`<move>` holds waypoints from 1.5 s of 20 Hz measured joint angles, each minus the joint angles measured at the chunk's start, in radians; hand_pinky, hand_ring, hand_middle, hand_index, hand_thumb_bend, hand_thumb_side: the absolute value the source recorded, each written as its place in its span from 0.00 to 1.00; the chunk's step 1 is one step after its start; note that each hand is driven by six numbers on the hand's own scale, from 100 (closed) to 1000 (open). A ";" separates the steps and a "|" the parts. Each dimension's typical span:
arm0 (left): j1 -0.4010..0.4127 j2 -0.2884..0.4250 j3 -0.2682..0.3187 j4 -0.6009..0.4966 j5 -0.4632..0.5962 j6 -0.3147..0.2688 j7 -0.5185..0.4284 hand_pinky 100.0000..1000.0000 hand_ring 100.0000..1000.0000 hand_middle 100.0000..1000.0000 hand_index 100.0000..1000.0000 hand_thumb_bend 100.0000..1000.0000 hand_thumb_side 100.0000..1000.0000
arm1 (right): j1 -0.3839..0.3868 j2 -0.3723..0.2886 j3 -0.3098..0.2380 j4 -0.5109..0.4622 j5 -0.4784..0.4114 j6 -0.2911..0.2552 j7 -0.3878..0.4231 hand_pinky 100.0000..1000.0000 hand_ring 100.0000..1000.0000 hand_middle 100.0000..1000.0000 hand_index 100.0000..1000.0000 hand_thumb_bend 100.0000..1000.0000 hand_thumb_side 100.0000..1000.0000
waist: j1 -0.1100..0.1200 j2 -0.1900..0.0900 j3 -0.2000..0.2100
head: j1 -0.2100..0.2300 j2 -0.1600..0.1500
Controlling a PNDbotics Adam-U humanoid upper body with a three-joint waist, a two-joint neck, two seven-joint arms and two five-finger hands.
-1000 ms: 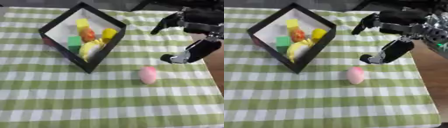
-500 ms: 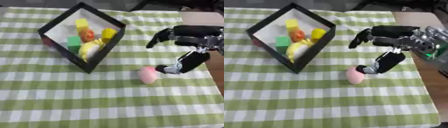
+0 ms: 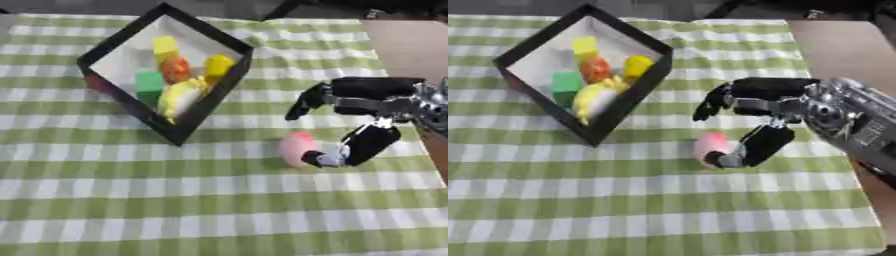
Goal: Pick up objects on the table and place them in the box.
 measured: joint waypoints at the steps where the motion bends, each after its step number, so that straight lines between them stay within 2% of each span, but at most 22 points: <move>1: 0.000 0.000 0.000 0.000 0.000 0.000 0.000 0.81 0.77 0.77 0.75 0.20 0.52 | 0.000 0.004 0.003 0.012 0.008 -0.002 0.000 0.82 0.81 0.74 0.83 0.28 0.36 | 0.000 0.000 0.001 | -0.001 0.000; 8: 0.000 -0.008 0.000 0.000 0.002 0.000 0.000 0.81 0.77 0.77 0.75 0.20 0.52 | 0.000 0.026 0.011 0.091 0.066 -0.025 -0.011 0.82 0.81 0.74 0.83 0.30 0.34 | 0.005 0.006 0.004 | -0.007 0.000; 14: 0.001 -0.013 0.000 0.000 0.005 0.000 0.000 0.81 0.77 0.77 0.75 0.19 0.53 | 0.006 0.044 0.017 0.169 0.118 -0.052 -0.020 0.82 0.81 0.74 0.83 0.32 0.36 | 0.009 0.013 0.005 | -0.009 -0.001; 20: 0.001 -0.017 0.000 0.000 0.008 0.000 0.000 0.81 0.77 0.77 0.75 0.19 0.53 | 0.006 0.064 0.029 0.217 0.131 -0.076 -0.018 0.81 0.76 0.61 0.73 0.31 0.28 | 0.011 0.018 0.005 | -0.011 -0.001; 25: 0.001 -0.021 0.001 0.000 0.009 0.000 0.000 0.81 0.77 0.77 0.75 0.19 0.54 | 0.004 0.081 0.029 0.240 0.129 -0.087 -0.030 0.79 0.73 0.58 0.70 0.27 0.22 | 0.011 0.018 0.006 | -0.013 -0.001; 27: 0.002 -0.026 0.001 0.000 0.009 0.000 0.000 0.81 0.77 0.77 0.75 0.19 0.54 | 0.003 0.091 0.029 0.251 0.128 -0.087 -0.039 0.79 0.72 0.56 0.69 0.24 0.19 | 0.011 0.018 0.007 | -0.015 -0.001; 28: 0.002 -0.026 0.001 0.000 0.009 0.000 0.000 0.81 0.77 0.77 0.75 0.19 0.54 | 0.001 0.095 0.029 0.256 0.128 -0.087 -0.044 0.77 0.69 0.53 0.65 0.15 0.10 | 0.011 0.018 0.007 | -0.016 -0.001; 29: 0.002 -0.026 0.001 0.000 0.009 0.000 0.000 0.81 0.77 0.77 0.75 0.19 0.54 | 0.000 0.097 0.029 0.260 0.125 -0.086 -0.051 0.77 0.69 0.53 0.65 0.15 0.10 | 0.011 0.018 0.008 | -0.017 -0.001; 30: 0.002 -0.026 0.001 0.000 0.009 0.000 0.000 0.81 0.77 0.77 0.75 0.19 0.54 | 0.000 0.102 0.028 0.264 0.122 -0.083 -0.061 0.76 0.67 0.50 0.62 0.04 0.01 | 0.011 0.018 0.009 | -0.017 -0.001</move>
